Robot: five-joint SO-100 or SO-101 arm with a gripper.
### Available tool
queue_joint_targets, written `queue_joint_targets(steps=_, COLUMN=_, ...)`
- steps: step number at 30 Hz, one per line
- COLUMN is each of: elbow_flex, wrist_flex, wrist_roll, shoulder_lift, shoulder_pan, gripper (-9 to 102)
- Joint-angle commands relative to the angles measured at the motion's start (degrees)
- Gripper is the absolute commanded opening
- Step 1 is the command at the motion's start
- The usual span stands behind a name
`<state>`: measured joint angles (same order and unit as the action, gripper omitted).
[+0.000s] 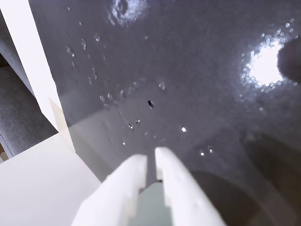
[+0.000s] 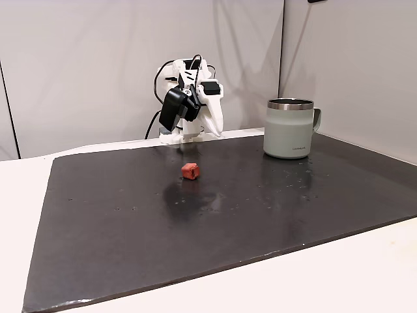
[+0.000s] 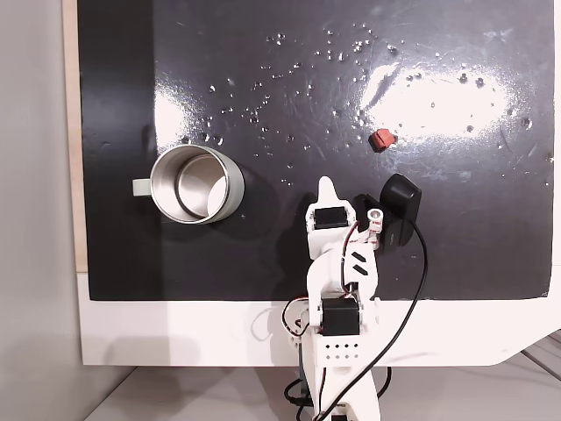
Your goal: Grasp a cube and put it in the cup.
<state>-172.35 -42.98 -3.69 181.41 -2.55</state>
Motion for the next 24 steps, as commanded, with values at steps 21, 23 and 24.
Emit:
queue_joint_targets(steps=21, elbow_flex=45.0, wrist_flex=-15.2, wrist_roll=4.0, shoulder_lift=-32.0, shoulder_pan=-4.7, gripper=0)
queue_joint_targets(steps=23, elbow_flex=49.1, wrist_flex=-16.6, wrist_roll=5.8, shoulder_lift=-37.2, shoulder_pan=-5.4, gripper=0)
queue_joint_targets(steps=24, elbow_flex=51.2, wrist_flex=-17.4, wrist_roll=7.0, shoulder_lift=-40.0, shoulder_pan=-5.9, gripper=0)
